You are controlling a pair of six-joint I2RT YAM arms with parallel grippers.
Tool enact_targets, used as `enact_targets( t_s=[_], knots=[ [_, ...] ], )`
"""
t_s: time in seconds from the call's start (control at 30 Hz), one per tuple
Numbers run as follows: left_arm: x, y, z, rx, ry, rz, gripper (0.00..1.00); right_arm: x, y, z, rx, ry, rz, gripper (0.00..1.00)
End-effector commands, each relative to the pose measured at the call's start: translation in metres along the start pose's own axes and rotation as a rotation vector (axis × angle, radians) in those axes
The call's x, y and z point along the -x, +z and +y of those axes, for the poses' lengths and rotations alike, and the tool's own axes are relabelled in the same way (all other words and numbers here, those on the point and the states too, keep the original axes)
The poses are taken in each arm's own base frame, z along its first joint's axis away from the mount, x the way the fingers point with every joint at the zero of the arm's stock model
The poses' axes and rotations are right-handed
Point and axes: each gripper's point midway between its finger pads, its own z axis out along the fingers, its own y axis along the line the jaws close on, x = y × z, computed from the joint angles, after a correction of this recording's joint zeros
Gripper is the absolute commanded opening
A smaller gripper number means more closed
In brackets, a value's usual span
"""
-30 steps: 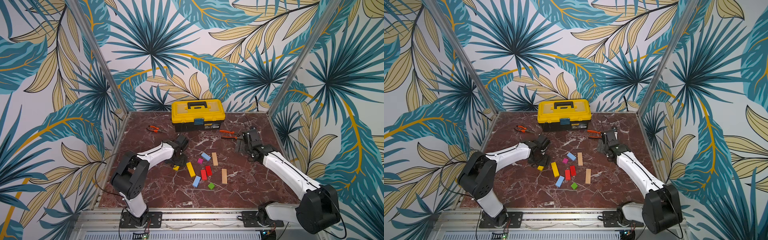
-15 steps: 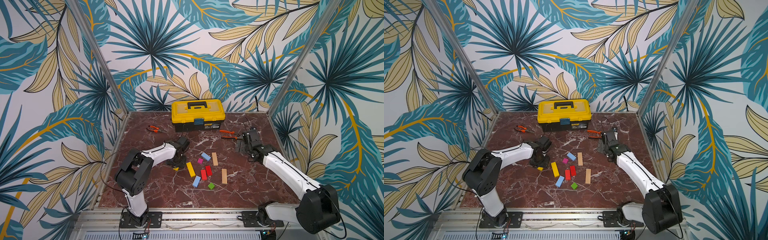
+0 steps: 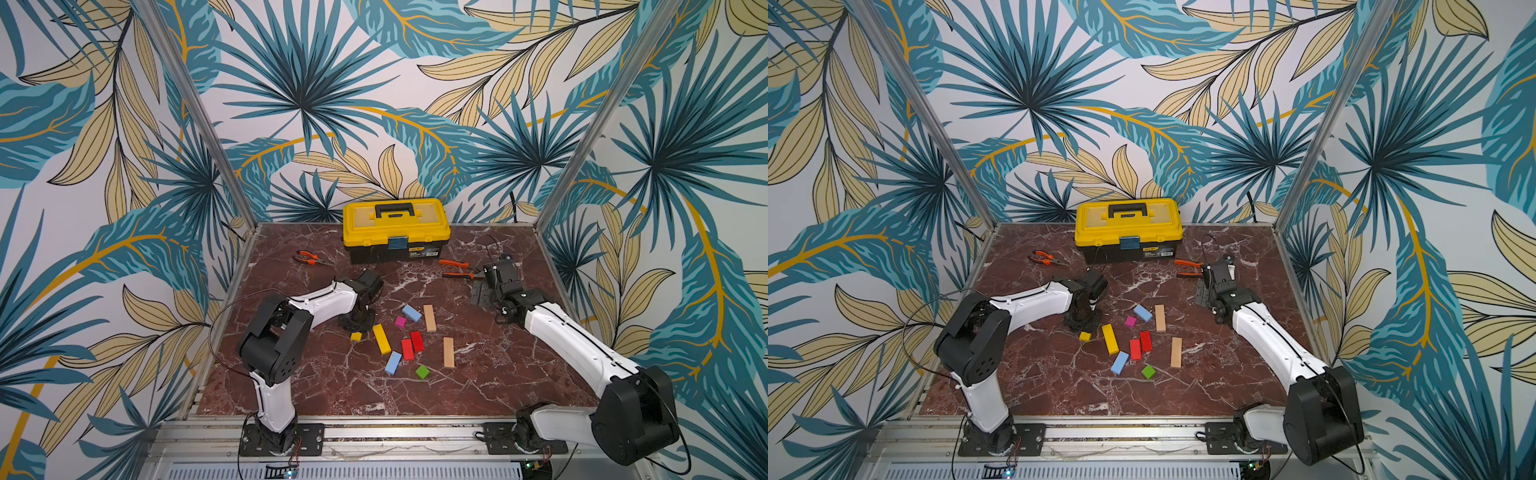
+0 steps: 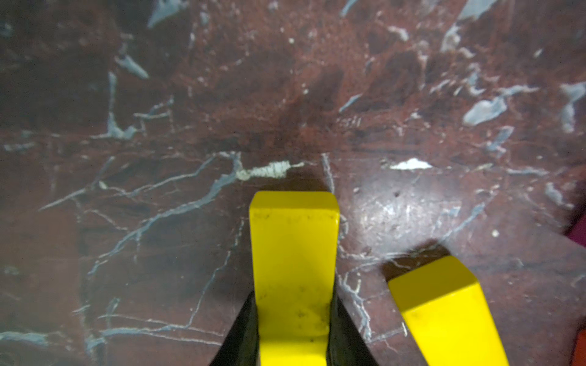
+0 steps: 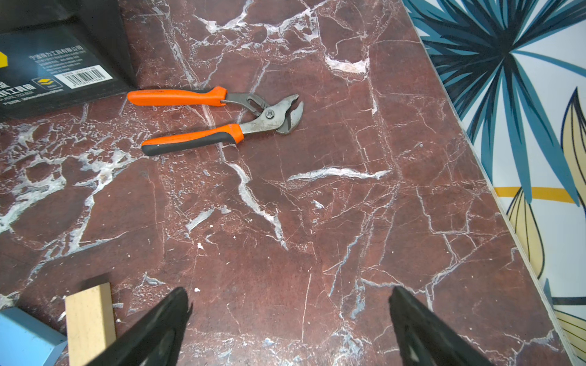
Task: Assemble the letter v with building blocks
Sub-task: Adjust the building block at the center of the board.
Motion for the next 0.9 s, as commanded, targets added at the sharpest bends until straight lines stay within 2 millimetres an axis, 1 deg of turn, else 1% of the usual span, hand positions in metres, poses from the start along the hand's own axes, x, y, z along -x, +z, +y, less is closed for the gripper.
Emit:
enact_targets(
  t_s=[0.0, 0.13, 0.27, 0.43, 0.5, 0.63, 0.73, 0.87],
  knots=[
    [0.013, 0.010, 0.011, 0.055, -0.043, -0.033, 0.24, -0.007, 0.005, -0.003, -0.031, -0.028, 0.015, 0.99],
    [0.019, 0.004, 0.023, 0.079, -0.100, -0.062, 0.19, -0.006, 0.007, -0.002, -0.032, -0.034, 0.016, 1.00],
    [0.024, -0.003, 0.039, 0.099, -0.187, -0.093, 0.17, -0.003, 0.007, 0.000, -0.028, -0.043, 0.013, 1.00],
    [0.032, -0.012, 0.057, 0.128, -0.310, -0.139, 0.15, 0.001, 0.007, 0.008, -0.007, -0.073, 0.006, 1.00],
    [0.037, -0.014, 0.062, 0.138, -0.354, -0.157, 0.15, 0.003, 0.007, 0.014, 0.003, -0.090, 0.006, 1.00],
    [0.044, -0.015, 0.063, 0.139, -0.416, -0.180, 0.15, 0.004, 0.007, 0.025, 0.023, -0.131, 0.014, 1.00],
    [0.043, -0.012, 0.066, 0.144, -0.461, -0.181, 0.16, 0.002, 0.008, 0.034, 0.048, -0.168, 0.027, 0.99],
    [0.036, -0.006, 0.073, 0.152, -0.515, -0.173, 0.16, -0.002, 0.010, 0.044, 0.072, -0.210, 0.042, 0.99]
  ],
)
